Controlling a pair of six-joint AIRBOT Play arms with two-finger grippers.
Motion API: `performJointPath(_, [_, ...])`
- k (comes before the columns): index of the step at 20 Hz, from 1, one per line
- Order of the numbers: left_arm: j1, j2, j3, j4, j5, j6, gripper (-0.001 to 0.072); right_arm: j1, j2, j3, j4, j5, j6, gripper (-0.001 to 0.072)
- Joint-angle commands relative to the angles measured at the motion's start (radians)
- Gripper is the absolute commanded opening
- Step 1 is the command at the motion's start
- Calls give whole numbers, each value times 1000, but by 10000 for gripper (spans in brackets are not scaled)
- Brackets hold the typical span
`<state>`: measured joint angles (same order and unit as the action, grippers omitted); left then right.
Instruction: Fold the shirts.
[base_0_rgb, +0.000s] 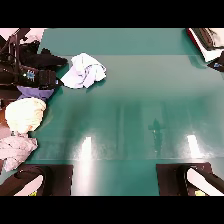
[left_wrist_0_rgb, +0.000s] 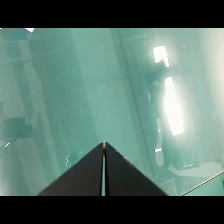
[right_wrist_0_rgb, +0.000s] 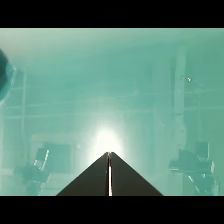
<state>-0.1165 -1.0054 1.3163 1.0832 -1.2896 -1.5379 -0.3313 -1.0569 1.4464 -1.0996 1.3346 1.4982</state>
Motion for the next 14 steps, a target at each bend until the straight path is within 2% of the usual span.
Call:
performJointPath(1, [0,-1,-1,0,0,0,23,1,0,-1,0,0,0,17])
performJointPath(11, [0,0,-1,0,0,0,23,1,-4,-2,1,0,0,17])
performJointPath(14, [0,0,-1,-12,51,0,23,1,-4,-2,1,0,0,16])
